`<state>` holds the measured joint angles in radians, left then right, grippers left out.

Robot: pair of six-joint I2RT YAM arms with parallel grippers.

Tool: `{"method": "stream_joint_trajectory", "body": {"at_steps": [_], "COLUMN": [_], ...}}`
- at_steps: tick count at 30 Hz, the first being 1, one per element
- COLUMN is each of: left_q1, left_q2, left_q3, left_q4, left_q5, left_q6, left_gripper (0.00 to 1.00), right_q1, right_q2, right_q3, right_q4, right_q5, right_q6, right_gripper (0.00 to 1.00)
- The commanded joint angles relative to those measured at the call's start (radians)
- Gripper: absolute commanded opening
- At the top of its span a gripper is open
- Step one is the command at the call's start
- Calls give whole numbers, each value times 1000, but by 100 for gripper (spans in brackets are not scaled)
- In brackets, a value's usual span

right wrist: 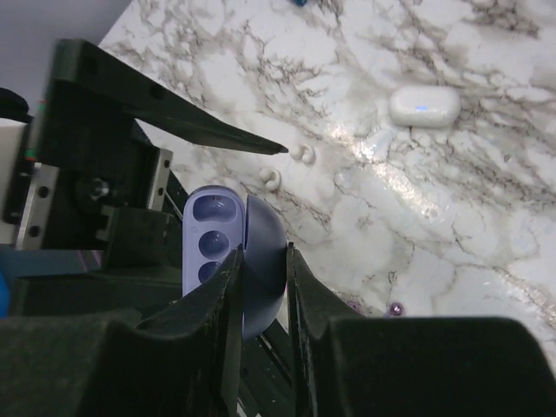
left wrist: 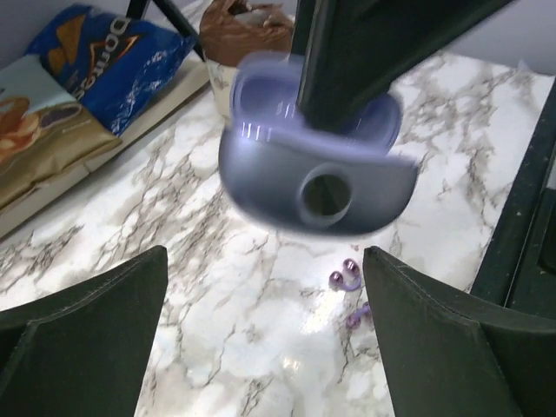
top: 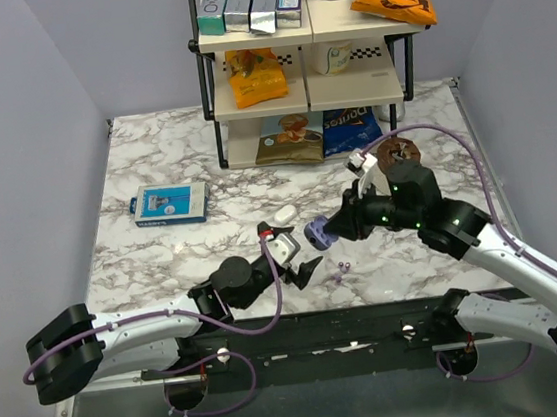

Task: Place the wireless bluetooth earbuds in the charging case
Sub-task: Open the charging case.

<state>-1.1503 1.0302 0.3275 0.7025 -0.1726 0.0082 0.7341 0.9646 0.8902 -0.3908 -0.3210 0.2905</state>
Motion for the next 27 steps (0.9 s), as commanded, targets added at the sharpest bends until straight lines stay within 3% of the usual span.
{"method": "stream_joint_trajectory", "body": {"at_steps": [1, 5, 8, 10, 13, 15, 18, 22, 25, 27], "left_q1": [1, 1, 8, 17, 66, 164, 324, 420, 425, 423], "left_q2": [-22, -59, -99, -136, -235, -262, -184, -52, 7, 5], "left_q3": [21, 60, 134, 166, 143, 181, 266, 360, 338, 312], "left_q4": [-90, -217, -361, -405, -376, -408, -449, -552, -471, -399], "left_q5": [-99, -126, -151, -90, 120, 389, 781, 912, 1060, 1070], "left_q6": [-50, -109, -246, -293, -316, -333, -370, -444, -453, -421], "left_gripper": [99, 99, 99, 99, 99, 99, 99, 99, 99, 99], "right_q1": [2, 1, 2, 2, 4, 4, 4, 4, 4, 7], "right_q2": [-49, -81, -118, -185, -279, -277, -248, -248, -211, -217], "right_q3": [78, 85, 30, -60, -122, -111, -79, -82, -50, -50], "right_q4": [-68, -66, 2, 64, 153, 124, 109, 164, 119, 122], "right_q5": [16, 23, 88, 106, 97, 91, 37, -1, -62, -96], "right_q6": [-70, -111, -152, -210, -316, -353, -361, -343, -369, -370], "right_gripper": [1, 1, 2, 2, 1, 1, 1, 1, 1, 1]}}
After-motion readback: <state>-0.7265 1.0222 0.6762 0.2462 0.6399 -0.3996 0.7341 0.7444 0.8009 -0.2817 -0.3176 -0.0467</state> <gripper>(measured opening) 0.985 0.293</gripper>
